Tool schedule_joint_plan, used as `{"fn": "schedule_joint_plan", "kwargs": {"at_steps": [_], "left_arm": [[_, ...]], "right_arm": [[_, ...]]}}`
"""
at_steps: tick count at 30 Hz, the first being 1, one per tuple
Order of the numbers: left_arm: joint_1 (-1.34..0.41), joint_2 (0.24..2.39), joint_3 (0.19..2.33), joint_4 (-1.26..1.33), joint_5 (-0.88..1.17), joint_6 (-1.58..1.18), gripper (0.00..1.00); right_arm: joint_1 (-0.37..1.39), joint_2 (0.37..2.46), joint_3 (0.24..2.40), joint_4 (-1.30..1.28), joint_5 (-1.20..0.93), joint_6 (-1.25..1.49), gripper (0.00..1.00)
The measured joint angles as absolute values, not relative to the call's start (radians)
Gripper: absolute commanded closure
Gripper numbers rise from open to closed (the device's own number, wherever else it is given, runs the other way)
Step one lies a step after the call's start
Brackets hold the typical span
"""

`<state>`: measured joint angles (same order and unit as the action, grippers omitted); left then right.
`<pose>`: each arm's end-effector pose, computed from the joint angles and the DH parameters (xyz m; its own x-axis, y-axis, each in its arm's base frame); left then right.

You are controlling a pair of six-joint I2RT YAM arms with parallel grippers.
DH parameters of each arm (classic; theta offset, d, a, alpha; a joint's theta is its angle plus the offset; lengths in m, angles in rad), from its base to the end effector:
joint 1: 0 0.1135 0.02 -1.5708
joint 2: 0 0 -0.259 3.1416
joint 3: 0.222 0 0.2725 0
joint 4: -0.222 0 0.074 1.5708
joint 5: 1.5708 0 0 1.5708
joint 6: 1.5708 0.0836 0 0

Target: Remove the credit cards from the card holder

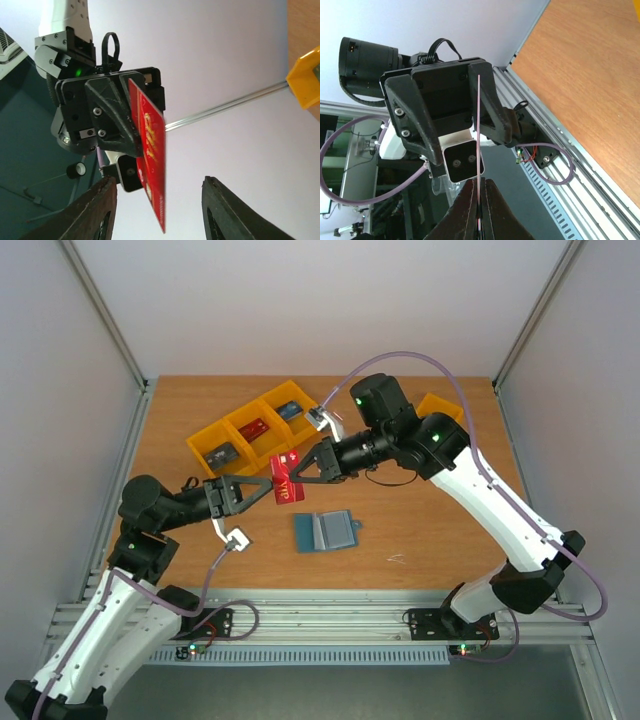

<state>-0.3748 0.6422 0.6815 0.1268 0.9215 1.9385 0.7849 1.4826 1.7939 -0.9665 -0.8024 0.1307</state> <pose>0.1605 -0.1347 0.3596 0.8334 0.2784 0.4774 -0.4859 -0.0424 0.8730 0.1956 0.2804 0.4295 -0.5440 -0.4154 -0.7291 -0.8307 0.1441 0.5377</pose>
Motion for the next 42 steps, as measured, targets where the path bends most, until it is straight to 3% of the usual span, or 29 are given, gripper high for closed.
{"fn": "schedule_joint_plan", "kwargs": {"at_steps": [6, 9, 11, 15, 16, 20, 21, 22, 28, 32, 42], "left_arm": [[-0.381, 0.662, 0.710, 0.066, 0.904, 1.969, 0.59], [-0.388, 0.668, 0.722, 0.052, 0.896, 1.968, 0.76], [-0.390, 0.669, 0.727, 0.042, 0.890, 1.968, 0.95], [-0.395, 0.669, 0.737, 0.025, 0.882, 1.963, 1.00], [-0.395, 0.669, 0.741, 0.020, 0.877, 1.962, 1.00], [-0.402, 0.665, 0.761, -0.038, 0.836, 1.945, 1.00], [-0.402, 0.668, 0.769, -0.076, 0.809, 1.940, 1.00], [-0.402, 0.673, 0.780, -0.120, 0.778, 1.935, 1.00], [-0.402, 0.798, 0.942, -0.388, 0.532, 1.842, 1.00], [-0.402, 0.950, 1.092, -0.542, 0.341, 1.703, 1.00], [-0.399, 1.613, 1.644, -0.997, -0.122, 1.234, 1.00]], "right_arm": [[0.803, 1.510, 1.821, -0.969, -0.807, 0.130, 0.99], [0.809, 1.530, 1.833, -0.986, -0.808, 0.121, 0.99], [0.809, 1.541, 1.845, -1.007, -0.808, 0.111, 0.99], [0.809, 1.555, 1.884, -1.055, -0.796, 0.087, 0.95], [0.809, 1.559, 1.896, -1.063, -0.796, 0.080, 0.85], [0.787, 1.563, 1.922, -1.110, -0.754, 0.056, 0.20], [0.765, 1.560, 1.921, -1.117, -0.738, 0.053, 0.07], [0.736, 1.554, 1.917, -1.121, -0.717, 0.053, 0.02], [0.505, 1.428, 1.778, -1.147, -0.491, 0.065, 0.02], [0.458, 1.333, 1.671, -1.178, -0.271, 0.060, 0.02], [0.426, 1.306, 1.547, -1.171, 0.018, -0.075, 0.01]]}}
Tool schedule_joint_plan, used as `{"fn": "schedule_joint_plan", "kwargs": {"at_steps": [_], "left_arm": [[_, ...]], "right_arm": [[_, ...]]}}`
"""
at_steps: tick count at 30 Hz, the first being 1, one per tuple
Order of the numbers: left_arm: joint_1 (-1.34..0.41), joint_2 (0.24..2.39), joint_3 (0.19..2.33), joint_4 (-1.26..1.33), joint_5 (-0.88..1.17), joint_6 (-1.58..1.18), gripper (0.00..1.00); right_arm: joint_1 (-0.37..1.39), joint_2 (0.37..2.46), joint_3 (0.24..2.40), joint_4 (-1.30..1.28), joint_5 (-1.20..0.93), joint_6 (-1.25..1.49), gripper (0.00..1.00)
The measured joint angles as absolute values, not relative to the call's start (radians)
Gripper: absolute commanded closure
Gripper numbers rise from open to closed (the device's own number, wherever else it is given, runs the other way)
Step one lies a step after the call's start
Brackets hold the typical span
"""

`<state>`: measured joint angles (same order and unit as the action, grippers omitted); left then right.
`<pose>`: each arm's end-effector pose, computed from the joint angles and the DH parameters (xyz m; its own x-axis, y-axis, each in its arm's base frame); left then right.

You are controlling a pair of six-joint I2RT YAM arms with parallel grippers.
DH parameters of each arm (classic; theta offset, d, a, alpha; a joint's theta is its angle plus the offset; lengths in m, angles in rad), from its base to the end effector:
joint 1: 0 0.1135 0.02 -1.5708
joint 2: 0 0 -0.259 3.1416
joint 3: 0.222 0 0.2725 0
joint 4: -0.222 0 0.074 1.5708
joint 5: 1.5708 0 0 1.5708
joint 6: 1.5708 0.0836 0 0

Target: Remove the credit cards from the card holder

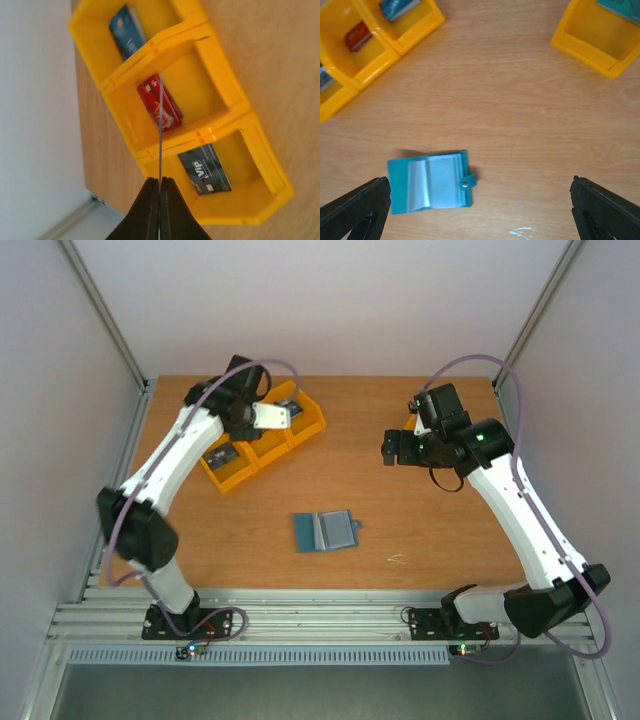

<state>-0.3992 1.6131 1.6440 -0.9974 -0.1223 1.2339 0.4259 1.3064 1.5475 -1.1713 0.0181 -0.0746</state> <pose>0.3577 -0.1398 0.3113 0.0532 0.9942 -0.0931 0.8220 0.0093 0.5694 0.2650 0.1186 0.3589 -0.6980 -0.3985 -0.5949 -0.4565 0.8878 -0.0590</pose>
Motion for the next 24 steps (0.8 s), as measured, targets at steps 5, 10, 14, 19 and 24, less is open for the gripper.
{"fn": "schedule_joint_plan", "kwargs": {"at_steps": [5, 10, 14, 19, 24], "left_arm": [[-0.386, 1.931, 1.941, -1.091, -0.260, 1.006, 1.00], [-0.372, 2.150, 2.150, -1.119, -0.374, 0.866, 1.00], [-0.355, 2.284, 2.278, -1.113, -0.453, 0.791, 1.00], [-0.334, 2.357, 2.311, -1.113, -0.490, 0.730, 1.00], [-0.326, 2.382, 2.311, -1.127, -0.478, 0.672, 1.00]], "right_arm": [[0.363, 1.385, 1.549, -1.144, 0.014, -0.149, 0.01], [0.278, 1.455, 1.549, -1.125, -0.052, -0.205, 0.01], [0.215, 1.486, 1.549, -1.119, -0.104, -0.239, 0.01], [0.163, 1.516, 1.556, -1.114, -0.152, -0.260, 0.02], [0.146, 1.541, 1.574, -1.114, -0.185, -0.270, 0.02]]}}
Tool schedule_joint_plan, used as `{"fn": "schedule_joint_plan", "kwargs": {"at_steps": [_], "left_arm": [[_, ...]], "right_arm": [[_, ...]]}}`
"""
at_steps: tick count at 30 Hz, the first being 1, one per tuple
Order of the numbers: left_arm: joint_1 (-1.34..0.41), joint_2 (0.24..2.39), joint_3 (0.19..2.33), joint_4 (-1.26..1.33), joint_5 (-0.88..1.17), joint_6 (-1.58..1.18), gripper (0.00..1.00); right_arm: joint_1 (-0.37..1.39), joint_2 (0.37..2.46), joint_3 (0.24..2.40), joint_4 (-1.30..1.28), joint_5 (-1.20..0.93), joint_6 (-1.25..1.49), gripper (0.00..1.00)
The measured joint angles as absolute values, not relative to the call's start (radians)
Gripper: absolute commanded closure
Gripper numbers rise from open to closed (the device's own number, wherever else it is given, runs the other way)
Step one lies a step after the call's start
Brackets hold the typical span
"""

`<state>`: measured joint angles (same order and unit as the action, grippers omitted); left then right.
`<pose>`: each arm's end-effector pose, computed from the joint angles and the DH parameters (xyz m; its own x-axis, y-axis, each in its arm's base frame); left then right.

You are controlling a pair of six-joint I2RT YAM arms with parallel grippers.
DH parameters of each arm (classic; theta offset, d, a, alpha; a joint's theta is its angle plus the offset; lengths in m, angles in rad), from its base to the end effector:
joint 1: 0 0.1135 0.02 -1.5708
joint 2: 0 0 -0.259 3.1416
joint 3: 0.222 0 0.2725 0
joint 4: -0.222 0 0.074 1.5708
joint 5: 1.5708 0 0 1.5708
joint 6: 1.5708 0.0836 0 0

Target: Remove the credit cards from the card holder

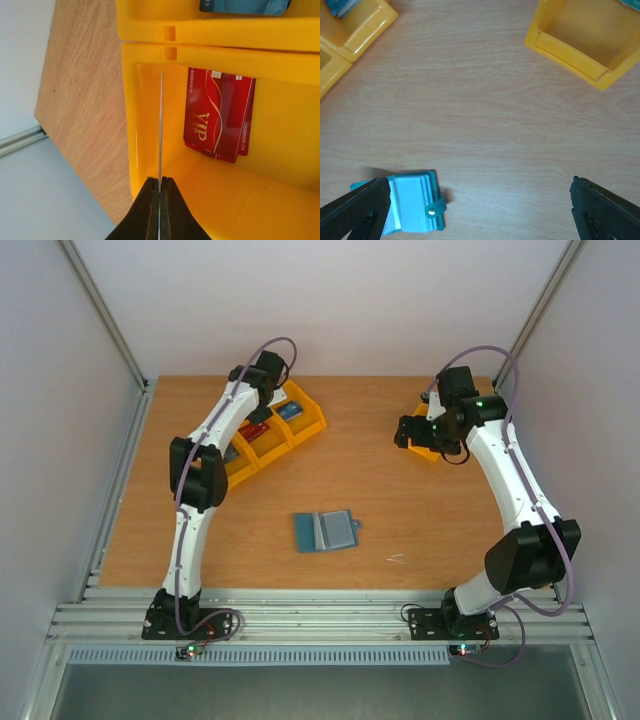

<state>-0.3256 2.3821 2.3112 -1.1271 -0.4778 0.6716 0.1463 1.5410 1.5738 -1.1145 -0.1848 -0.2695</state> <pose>0.5156 -0.1335 0.1948 -0.6127 0.7901 -0.0187 0.6472 0.5152 0.5619 0.3434 0.0661 0.3032 -0.7809 -0.3796 -0.4961 -0.4530 0.8910 0.0313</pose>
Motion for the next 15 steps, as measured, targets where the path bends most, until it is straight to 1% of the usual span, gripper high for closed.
{"fn": "schedule_joint_plan", "kwargs": {"at_steps": [5, 15], "left_arm": [[-0.326, 2.402, 2.314, -1.117, -0.475, 0.653, 1.00], [-0.307, 2.513, 2.315, -1.035, -0.487, 0.662, 0.99]], "right_arm": [[0.136, 1.561, 1.595, -1.115, -0.209, -0.272, 0.01], [0.134, 1.593, 1.640, -1.126, -0.222, -0.280, 0.02]]}}
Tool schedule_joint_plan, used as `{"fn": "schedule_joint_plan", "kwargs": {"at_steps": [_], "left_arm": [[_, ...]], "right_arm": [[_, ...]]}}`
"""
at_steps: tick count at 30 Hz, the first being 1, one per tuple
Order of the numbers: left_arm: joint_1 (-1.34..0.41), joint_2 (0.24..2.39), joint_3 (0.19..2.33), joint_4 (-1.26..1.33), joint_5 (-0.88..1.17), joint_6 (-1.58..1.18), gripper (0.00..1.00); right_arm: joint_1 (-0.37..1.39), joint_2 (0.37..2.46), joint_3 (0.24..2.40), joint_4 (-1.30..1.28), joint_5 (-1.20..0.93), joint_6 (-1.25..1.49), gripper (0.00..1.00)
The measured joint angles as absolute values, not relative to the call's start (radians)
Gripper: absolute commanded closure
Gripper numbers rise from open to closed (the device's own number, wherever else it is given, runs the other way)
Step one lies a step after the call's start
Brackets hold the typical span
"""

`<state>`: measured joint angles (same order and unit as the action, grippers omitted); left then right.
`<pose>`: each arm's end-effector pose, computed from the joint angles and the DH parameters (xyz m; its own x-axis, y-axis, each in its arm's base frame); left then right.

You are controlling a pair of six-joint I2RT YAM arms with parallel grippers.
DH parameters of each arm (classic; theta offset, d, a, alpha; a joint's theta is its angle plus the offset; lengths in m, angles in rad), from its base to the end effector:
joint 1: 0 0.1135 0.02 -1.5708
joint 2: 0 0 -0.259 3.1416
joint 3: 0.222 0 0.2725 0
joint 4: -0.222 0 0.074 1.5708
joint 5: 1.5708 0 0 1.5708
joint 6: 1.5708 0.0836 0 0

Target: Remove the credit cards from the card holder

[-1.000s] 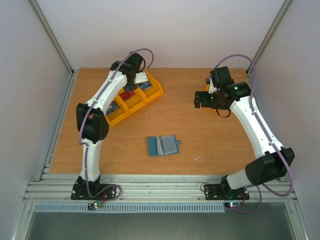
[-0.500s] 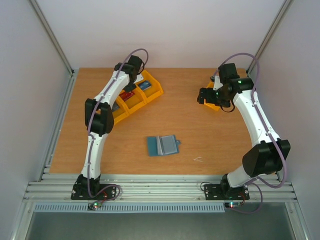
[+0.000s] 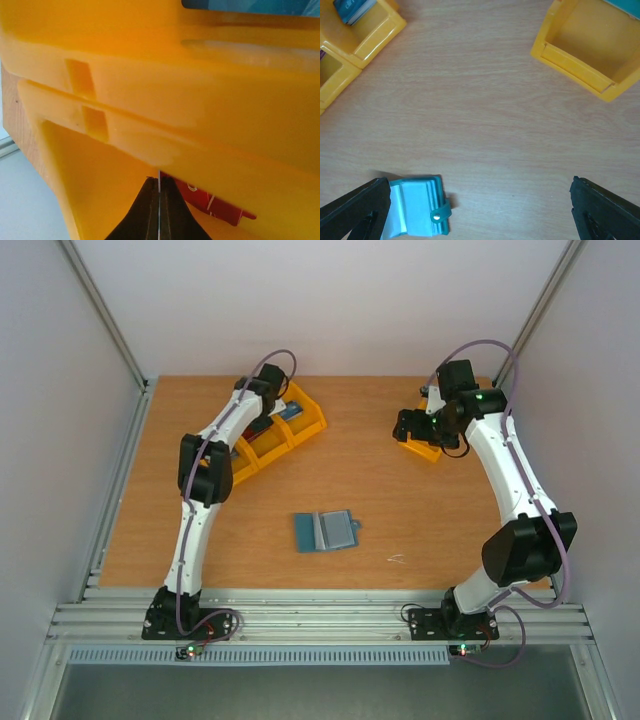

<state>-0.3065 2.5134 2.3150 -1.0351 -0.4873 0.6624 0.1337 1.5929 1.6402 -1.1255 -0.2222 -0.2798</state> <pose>0.5370 -0.1289 0.1326 -0.6363 0.7714 0.0108 0.6470 0.5260 0.5519 0.3563 0.0665 0.3079 -0.7749 -0.3760 -0.5081 -0.4654 0.8833 0.0560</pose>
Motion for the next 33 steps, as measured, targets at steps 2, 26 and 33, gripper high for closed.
{"fn": "schedule_joint_plan", "kwargs": {"at_steps": [2, 26, 33], "left_arm": [[-0.303, 2.515, 2.308, -1.025, -0.487, 0.666, 0.81], [-0.291, 2.274, 2.244, -0.999, -0.420, 0.683, 0.25], [-0.297, 2.095, 2.242, -1.038, -0.343, 0.635, 0.20]], "right_arm": [[0.134, 1.595, 1.649, -1.129, -0.223, -0.282, 0.02], [0.133, 1.576, 1.660, -1.161, -0.322, -0.305, 0.03], [0.147, 1.520, 1.611, -1.162, -0.403, -0.307, 0.07]]}}
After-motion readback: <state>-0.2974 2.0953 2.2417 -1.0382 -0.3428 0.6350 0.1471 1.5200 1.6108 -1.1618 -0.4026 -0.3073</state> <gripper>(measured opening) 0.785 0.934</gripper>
